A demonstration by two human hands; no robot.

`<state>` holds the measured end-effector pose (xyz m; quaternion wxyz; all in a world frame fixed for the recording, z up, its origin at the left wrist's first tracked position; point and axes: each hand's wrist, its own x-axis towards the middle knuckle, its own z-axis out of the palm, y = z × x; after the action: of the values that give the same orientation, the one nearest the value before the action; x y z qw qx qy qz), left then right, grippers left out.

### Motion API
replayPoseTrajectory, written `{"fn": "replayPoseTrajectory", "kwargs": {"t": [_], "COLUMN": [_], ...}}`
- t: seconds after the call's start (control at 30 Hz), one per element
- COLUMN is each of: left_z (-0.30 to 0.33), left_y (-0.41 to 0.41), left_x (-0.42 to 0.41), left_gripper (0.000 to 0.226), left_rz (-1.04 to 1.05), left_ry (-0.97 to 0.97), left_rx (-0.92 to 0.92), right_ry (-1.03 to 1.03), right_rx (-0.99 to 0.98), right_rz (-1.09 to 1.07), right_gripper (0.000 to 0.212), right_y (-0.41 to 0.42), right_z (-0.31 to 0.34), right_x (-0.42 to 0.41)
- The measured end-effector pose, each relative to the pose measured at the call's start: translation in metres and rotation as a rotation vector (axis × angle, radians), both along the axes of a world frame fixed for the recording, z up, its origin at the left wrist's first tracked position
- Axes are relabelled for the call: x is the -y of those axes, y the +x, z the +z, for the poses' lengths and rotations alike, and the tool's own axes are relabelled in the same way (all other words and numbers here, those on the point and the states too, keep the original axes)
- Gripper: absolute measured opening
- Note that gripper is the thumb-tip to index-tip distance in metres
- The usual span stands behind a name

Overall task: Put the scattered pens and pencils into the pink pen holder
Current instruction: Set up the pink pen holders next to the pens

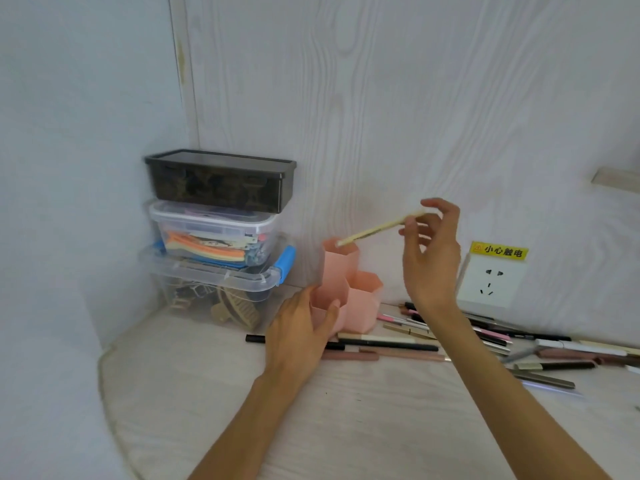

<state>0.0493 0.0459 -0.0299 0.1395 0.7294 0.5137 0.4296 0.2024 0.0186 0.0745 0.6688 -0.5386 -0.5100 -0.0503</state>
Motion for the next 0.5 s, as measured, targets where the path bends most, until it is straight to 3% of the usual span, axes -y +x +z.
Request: {"fn": "replayPoseTrajectory", "kwargs": {"t": [0.2,0.33,0.5], "left_z": [-0.001,-0.001,0.000], "left_y": [-0.002,-0.001,0.000], "left_x": [0.002,0.002,0.001], "left_gripper": [0.058,0.057,0.056], "left_rz": [0.039,0.046,0.050], "left_ry": [0.020,0.018,0.029], "left_rx": [-0.014,-0.018,-0.019], "right_ry": [-0.179,-0.276,-0.538], "right_rx": [0.451,0.554,0.679], "right_rz": [-0.018,0.055,0.107], "right_gripper": [0.019,0.023,0.039], "right_y": [-0.020,-0.026,-0.021], "right_z": [-0.002,-0.018,-0.026], "right_x": [-0.034,-0.052,-0.060]}}
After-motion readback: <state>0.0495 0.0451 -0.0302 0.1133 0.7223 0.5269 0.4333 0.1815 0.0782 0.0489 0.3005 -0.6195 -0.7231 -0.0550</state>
